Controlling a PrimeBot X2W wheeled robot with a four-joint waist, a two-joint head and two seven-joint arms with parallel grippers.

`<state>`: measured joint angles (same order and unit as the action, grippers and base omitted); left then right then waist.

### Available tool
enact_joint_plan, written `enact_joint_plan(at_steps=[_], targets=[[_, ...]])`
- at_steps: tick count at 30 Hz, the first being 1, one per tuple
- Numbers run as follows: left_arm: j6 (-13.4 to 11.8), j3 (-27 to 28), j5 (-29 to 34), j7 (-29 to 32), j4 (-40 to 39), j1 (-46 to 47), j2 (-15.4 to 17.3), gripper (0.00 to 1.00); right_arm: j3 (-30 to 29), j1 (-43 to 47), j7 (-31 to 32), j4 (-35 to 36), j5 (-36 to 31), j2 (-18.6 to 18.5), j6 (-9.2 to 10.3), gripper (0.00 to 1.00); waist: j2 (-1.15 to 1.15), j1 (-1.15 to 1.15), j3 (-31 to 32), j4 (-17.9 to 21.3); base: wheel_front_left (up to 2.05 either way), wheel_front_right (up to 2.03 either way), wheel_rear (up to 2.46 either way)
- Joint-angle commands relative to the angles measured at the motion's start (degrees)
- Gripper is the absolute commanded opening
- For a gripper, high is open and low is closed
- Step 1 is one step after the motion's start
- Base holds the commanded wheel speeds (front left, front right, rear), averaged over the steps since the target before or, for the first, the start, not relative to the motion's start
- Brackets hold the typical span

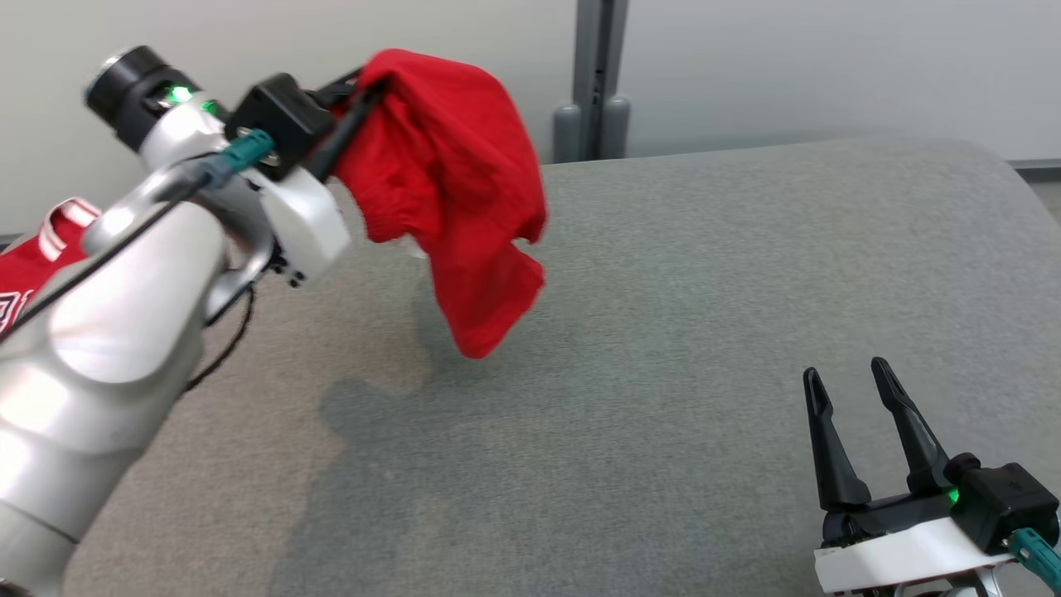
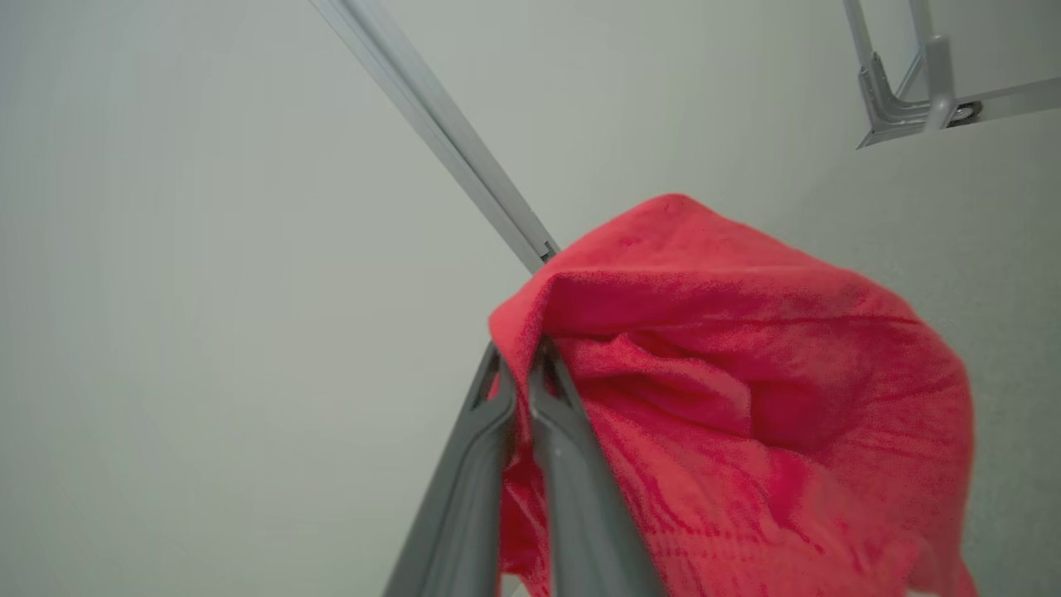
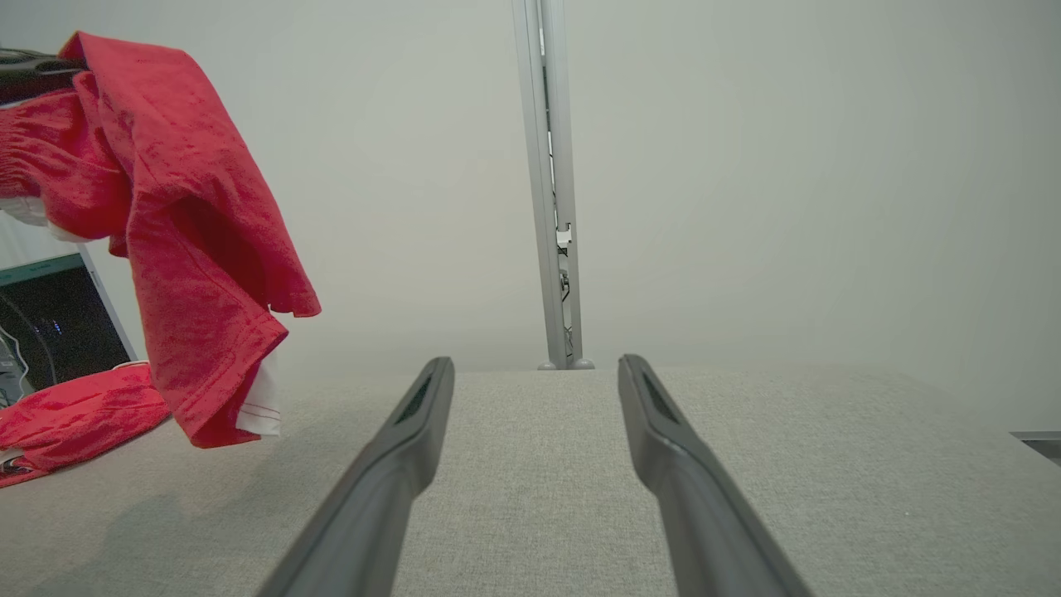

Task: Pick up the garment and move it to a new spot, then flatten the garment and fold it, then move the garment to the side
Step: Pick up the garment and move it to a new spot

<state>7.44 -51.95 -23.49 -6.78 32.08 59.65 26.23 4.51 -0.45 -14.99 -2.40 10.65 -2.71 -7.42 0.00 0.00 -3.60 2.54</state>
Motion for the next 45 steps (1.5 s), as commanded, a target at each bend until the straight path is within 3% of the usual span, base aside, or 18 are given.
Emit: enact_joint_plan(at_steps=[1, 12, 17, 21, 29, 30, 31, 32, 33, 45], targets=[[-0.2, -0.4, -0.1, -1.4, -0.4, -0.3, -1.4, 0.0, -0.2, 0.6, -0.3, 0.4, 0.2, -0.3, -0.13, 1.0, 0.0, 0.0, 0.0, 2.5, 0.0, 0.0, 0.0], [-6.6, 0.1, 3.0, -8.4, 1.6, -4.3, -14.0, 0.0, 1.2, -1.6, -0.3, 0.7, 1.4, -0.3, -0.13, 1.0, 0.0, 0.0, -4.2, 7.6, 0.0, 0.0, 0.0], [-7.1, 0.6, 6.4, -8.4, 2.4, -9.6, -15.2, 0.0, 1.7, -2.7, -0.3, 0.6, 1.9, -0.3, -0.12, 1.0, 0.0, 0.0, -6.2, 9.2, 0.0, 0.0, 0.0], [-6.1, 0.0, 9.3, -8.4, 6.1, -14.0, -15.1, 0.0, 1.5, -3.4, -0.3, 0.5, 1.9, -0.3, -0.13, 1.0, 0.0, 0.0, -7.3, 10.0, 0.0, 0.0, 0.0], [-4.7, 1.9, 9.8, -8.4, 14.3, -18.5, -16.0, 0.0, 0.9, -3.4, -0.3, 0.2, 2.0, -0.3, -0.13, 1.0, 0.0, 0.0, -7.3, 9.3, 0.0, 0.0, 0.0], [-4.6, 2.2, 9.7, -8.4, 15.1, -18.5, -16.4, 0.33, 0.9, -3.5, -0.3, 0.2, 2.0, -0.3, -0.12, 1.0, 0.0, 0.0, -7.2, 9.0, 0.0, 0.0, 0.0], [-4.6, 2.6, 9.5, -8.4, 15.6, -18.6, -16.7, 0.58, 0.9, -3.5, -0.3, 0.1, 2.0, -0.3, -0.12, 1.0, 0.0, 0.0, -7.0, 8.8, 0.0, 0.0, 0.0], [-4.5, 2.8, 9.3, -8.4, 16.3, -18.9, -17.0, 0.96, 0.9, -3.5, -0.3, 0.1, 2.0, -0.3, -0.13, 1.0, 0.0, 0.0, -6.8, 8.5, 0.0, 0.0, 0.0], [-4.2, 3.1, 9.3, -8.4, 16.7, -19.1, -17.3, 1.0, 0.8, -3.4, -0.3, 0.0, 1.9, -0.3, -0.13, 1.0, 0.0, 0.0, -6.6, 8.2, 0.0, 0.0, 0.0], [-3.4, 10.5, 6.1, -8.4, 12.4, -23.1, -18.5, 1.0, -0.8, -1.6, -0.3, -0.1, 0.8, -0.3, -0.13, 1.0, 0.0, 0.0, -3.3, 4.2, 0.0, 0.0, 0.0]])
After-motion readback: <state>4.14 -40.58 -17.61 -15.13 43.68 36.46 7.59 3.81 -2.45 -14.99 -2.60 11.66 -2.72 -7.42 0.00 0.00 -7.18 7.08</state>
